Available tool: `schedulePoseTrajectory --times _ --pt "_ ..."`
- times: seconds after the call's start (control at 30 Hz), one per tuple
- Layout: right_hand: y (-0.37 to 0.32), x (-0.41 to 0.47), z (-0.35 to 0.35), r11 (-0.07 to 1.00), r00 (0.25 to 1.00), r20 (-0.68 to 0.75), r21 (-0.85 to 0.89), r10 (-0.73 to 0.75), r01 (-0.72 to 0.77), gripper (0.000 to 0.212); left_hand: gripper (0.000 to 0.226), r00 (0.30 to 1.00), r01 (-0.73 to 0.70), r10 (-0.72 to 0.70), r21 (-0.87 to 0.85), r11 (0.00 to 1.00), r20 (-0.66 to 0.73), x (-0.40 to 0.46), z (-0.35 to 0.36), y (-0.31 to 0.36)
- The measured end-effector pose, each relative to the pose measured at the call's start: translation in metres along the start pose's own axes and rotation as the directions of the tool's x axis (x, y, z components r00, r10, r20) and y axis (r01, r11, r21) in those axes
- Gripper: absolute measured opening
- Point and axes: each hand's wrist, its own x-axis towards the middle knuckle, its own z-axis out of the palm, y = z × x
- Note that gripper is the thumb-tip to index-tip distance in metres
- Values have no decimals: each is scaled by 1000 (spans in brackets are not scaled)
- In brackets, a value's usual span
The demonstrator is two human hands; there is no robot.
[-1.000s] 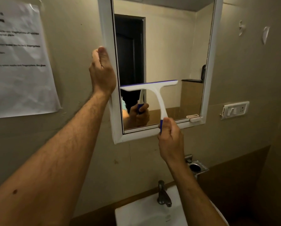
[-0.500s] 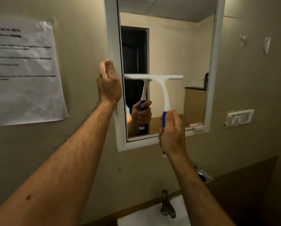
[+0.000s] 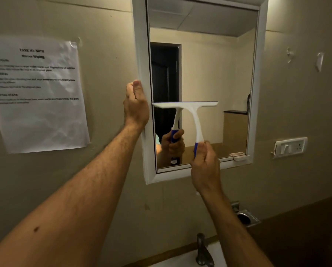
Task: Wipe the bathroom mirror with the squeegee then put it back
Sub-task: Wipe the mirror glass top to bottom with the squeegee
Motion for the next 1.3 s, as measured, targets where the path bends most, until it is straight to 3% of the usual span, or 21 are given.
schedulePoseTrajectory --times 0.2,0.37,0.5,0.67,0.9,1.13,1.3 --pt "-42 47 0 998 997 -49 -32 -61 60 32 37 999 26 -26 -6 1000 41 0 -5 5" --pt "-104 98 -3 983 999 -28 182 -29 34 32 30 999 28 -27 -18 999 34 4 -5 10" --pt "-155 128 1 964 996 -65 255 -57 71 34 34 998 40 -39 -18 999 42 12 -5 18" --pt "-132 116 12 979 996 -63 188 -71 81 32 53 998 33 -29 -81 996 47 31 -4 34" --pt "-58 67 10 995 998 -42 84 -42 45 30 59 999 46 -49 -115 992 -21 30 9 27" --pt "-117 115 3 980 992 -64 159 -109 117 33 50 993 5 -9 -31 999 -117 30 12 23" --pt "-130 115 7 984 994 -29 141 -107 110 34 43 995 27 -32 -58 998 -90 28 12 25"
